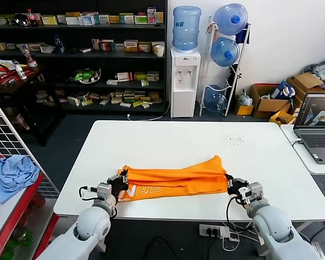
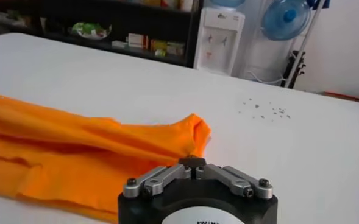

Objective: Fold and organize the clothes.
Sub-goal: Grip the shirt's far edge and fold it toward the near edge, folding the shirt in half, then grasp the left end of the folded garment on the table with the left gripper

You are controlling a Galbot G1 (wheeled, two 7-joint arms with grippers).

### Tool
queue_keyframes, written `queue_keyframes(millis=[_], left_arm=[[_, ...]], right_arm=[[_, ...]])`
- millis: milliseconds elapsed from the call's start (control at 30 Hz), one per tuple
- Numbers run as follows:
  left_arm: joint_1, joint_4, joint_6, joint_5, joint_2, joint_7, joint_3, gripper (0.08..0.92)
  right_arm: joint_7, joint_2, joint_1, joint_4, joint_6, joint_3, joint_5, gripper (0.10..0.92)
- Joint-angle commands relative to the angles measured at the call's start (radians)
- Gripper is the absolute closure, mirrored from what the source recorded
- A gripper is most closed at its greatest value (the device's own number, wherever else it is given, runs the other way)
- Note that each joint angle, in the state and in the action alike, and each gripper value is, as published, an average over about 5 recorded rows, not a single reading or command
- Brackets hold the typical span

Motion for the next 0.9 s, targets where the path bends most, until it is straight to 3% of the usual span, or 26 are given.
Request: queue_keyframes(millis=[33, 767, 900], left_arm=[[0.108, -0.075, -0.035, 0.028, 0.014, -0.022, -0.001, 0.89], [0.082, 0.011, 0.026, -0.192, -0.049, -0.083, -0.081, 0.272], [0.071, 0.029, 0.047, -0.222, -0.061, -0.09, -0.087, 0.189]], right_arm=[[0.048, -0.014, -0.099, 0.084, -0.023, 0.024, 0.001, 0.879], [0.064, -0.007, -0.08, 0.119, -0.008, 0.019, 0.036, 0.262], [0.066, -0.007, -0.085, 0.129, -0.01, 0.02, 0.042, 0.209]])
